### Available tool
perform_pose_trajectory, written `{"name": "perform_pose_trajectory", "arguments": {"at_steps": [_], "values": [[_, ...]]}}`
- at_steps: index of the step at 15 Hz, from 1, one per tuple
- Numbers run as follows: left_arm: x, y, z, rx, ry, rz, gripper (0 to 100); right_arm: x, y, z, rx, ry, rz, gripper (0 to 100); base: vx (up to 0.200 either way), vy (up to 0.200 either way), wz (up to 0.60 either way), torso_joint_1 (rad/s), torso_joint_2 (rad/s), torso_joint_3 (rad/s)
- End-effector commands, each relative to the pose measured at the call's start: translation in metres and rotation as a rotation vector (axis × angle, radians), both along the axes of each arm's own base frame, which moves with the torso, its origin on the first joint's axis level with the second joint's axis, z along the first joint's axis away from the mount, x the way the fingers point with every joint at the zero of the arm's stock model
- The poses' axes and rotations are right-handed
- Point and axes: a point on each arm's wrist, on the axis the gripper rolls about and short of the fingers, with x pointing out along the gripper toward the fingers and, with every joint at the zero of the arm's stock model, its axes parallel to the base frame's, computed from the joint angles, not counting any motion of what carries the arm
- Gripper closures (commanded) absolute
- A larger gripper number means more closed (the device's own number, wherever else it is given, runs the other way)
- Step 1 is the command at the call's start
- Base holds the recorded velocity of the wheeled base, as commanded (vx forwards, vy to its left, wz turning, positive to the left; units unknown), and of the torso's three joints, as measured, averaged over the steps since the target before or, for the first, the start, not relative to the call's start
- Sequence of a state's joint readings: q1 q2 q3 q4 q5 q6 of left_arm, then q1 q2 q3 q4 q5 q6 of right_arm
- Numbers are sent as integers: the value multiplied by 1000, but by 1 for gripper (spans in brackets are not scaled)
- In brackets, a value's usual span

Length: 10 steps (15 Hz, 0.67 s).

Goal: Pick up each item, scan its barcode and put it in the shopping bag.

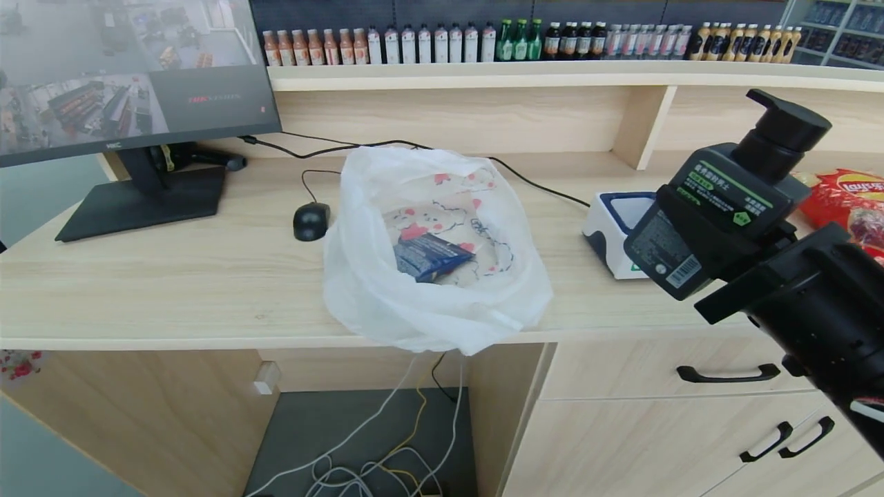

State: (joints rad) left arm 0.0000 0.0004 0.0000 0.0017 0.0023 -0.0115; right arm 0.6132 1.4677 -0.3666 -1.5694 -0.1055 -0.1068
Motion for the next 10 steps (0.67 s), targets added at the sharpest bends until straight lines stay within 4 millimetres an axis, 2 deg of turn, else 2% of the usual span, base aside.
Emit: {"name": "perform_pose_trajectory", "arguments": {"at_steps": [1, 4, 10], "values": [[0, 0, 0, -1, -1, 1, 0, 0, 0, 2, 5, -7, 0, 100, 0, 200, 0, 12, 2, -2], [0, 0, 0, -1, -1, 1, 0, 0, 0, 2, 6, -9, 0, 100, 0, 200, 0, 4, -2, 2], [0, 0, 0, 10, -2, -1, 0, 3, 1, 8, 36, -18, 5, 100, 0, 0, 0, 0, 0, 0]]}}
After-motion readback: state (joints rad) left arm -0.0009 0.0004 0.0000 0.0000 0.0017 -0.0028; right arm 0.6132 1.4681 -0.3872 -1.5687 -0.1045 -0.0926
